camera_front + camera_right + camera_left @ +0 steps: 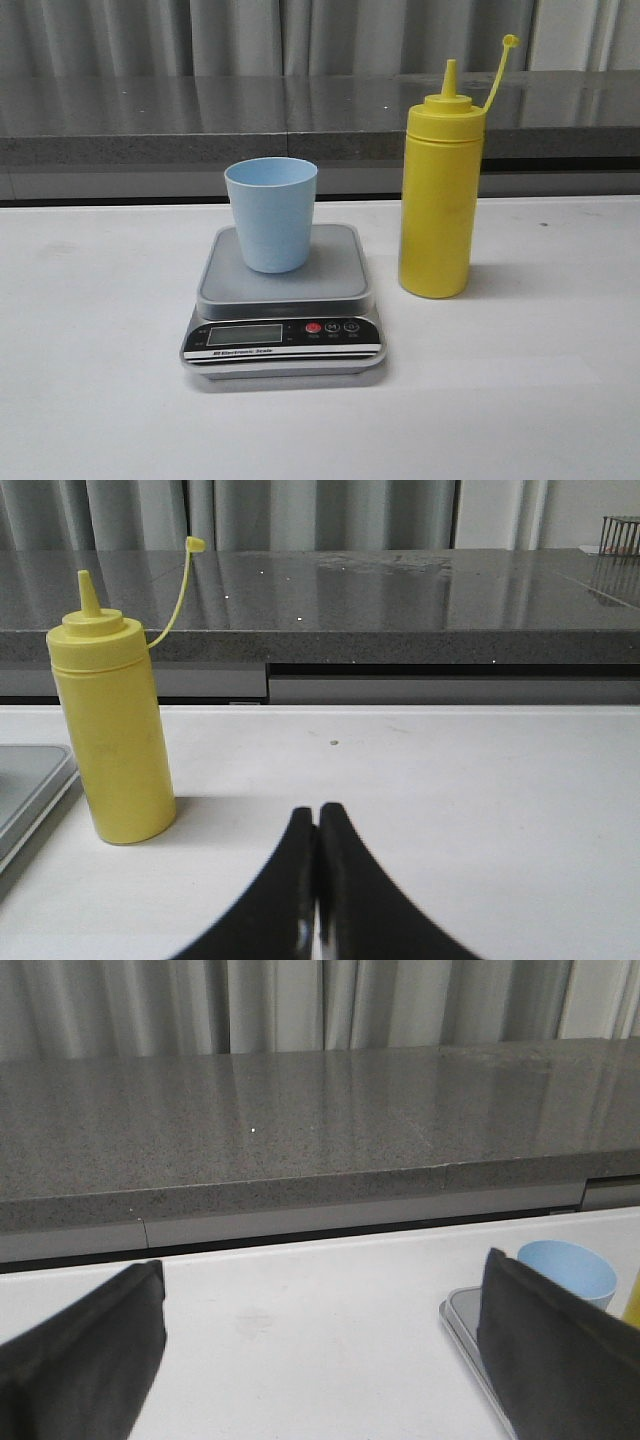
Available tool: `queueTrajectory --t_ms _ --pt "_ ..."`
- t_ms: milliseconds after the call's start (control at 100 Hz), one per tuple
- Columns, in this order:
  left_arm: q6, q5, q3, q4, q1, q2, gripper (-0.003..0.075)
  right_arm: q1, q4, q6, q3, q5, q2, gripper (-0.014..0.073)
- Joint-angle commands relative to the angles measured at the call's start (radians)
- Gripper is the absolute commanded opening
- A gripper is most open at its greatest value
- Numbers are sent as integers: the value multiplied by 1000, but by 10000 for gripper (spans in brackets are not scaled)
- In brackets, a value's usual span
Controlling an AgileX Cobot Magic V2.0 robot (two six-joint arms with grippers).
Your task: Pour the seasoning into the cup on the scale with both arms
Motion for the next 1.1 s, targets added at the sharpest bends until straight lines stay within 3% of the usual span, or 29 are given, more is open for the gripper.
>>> queueTrajectory --t_ms 0,260,360,500,750,1090 --pt "-9 -58 2 3 1 -39 607 -5 -8 0 -21 -84 -19 -67" --pt "-9 -53 53 5 1 -60 606 -5 -8 0 -21 -84 -19 -67" --pt "-9 -55 64 5 1 -60 559 -5 -8 0 -21 -84 -19 -67" --pt "-3 -53 64 5 1 -60 387 -5 -8 0 -21 -84 -19 -67" --pt "-9 -53 64 5 1 -60 -19 -5 -8 0 -21 -84 -19 -67" --pt "-3 -53 64 5 1 -60 -20 -5 -8 0 -21 -84 -19 -67"
